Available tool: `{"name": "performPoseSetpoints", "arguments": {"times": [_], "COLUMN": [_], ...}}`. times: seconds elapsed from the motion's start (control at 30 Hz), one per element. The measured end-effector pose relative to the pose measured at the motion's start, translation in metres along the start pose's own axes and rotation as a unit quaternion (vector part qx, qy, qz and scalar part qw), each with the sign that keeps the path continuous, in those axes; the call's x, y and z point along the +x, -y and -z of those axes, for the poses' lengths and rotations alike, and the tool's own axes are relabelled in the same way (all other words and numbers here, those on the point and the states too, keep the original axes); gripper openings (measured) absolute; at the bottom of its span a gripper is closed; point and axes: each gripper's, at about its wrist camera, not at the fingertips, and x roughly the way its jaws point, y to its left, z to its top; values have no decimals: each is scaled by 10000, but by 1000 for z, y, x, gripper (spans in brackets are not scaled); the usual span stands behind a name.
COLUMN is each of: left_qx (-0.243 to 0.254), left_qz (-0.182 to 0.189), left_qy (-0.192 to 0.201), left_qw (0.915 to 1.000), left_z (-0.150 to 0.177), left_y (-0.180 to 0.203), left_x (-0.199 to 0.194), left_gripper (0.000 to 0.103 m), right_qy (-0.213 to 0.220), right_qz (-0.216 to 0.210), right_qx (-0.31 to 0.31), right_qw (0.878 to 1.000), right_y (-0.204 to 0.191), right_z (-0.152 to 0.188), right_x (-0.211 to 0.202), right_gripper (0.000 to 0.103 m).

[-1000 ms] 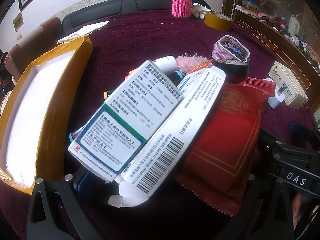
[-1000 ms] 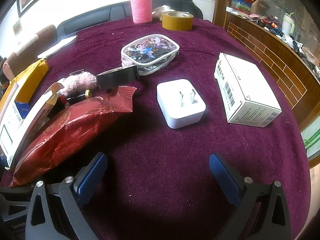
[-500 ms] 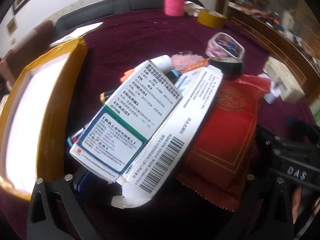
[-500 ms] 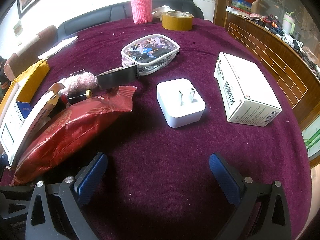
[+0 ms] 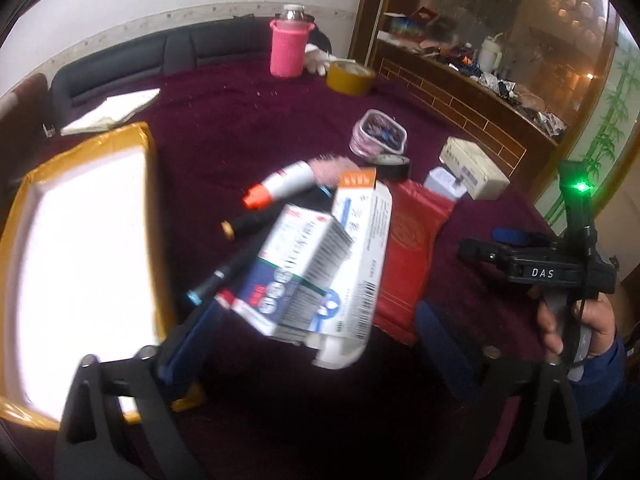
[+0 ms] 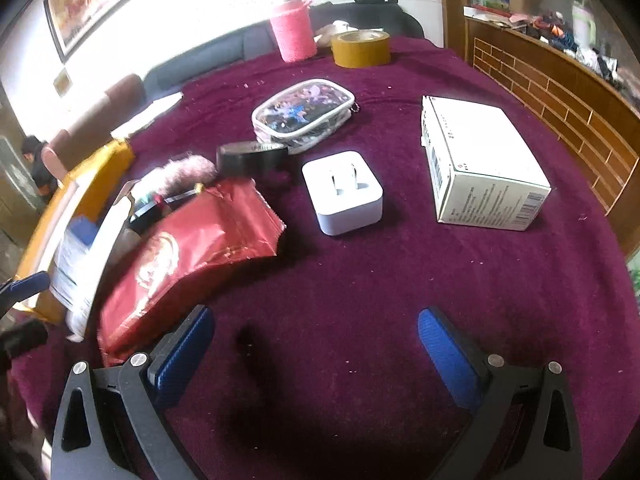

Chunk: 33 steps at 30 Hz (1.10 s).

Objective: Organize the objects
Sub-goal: 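Lift the white medicine box and leaflet with the left gripper, then grasp the white medicine box with the left gripper while the right gripper grasps the white plug charger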

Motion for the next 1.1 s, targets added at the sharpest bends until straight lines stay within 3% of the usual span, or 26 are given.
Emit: {"name": "performPoseSetpoints", "arguments": {"times": [0.07,0.13,0.17,0.4,0.53,0.6,0.73,0.8,0.93,1.1], "left_qx": [139,304,389,632,697,741,728,735,497,175], "left_qz": [-78,-90,-42,-55,127,154,296,180,332,262], "left_qy": [-68,-168,-310,-539,-700,-661,-607,-680,-568,-393], "left_qw": [9998,9994,9988,9965,9950,9949,9951,9948,9966,9987], "left_z": [-5,-8,-11,-26,-31,-33,-33,-29,-23,-17], "left_y": [-5,-6,-6,-7,-11,-10,-2,6,8,2], "left_x": [-1,1,8,34,46,49,51,58,51,42], "left_gripper": [76,44,40,40,54,55,47,45,45,44], "right_qy": [55,69,73,104,104,102,115,122,115,246], "right_qz": [-90,-97,-102,-162,-165,-161,-180,-188,-162,-333], "right_qx": [102,110,112,169,174,172,200,211,196,311], "right_qw": [9999,9999,9999,9997,9997,9997,9996,9995,9996,9987], "right_y": [3,2,1,2,2,2,3,3,3,10], "right_z": [0,0,0,1,0,0,0,1,1,2], "right_x": [0,-1,-1,-3,-3,-3,-2,-2,-3,-10], "right_gripper": [103,103,103,103,103,103,103,103,103,103]}}
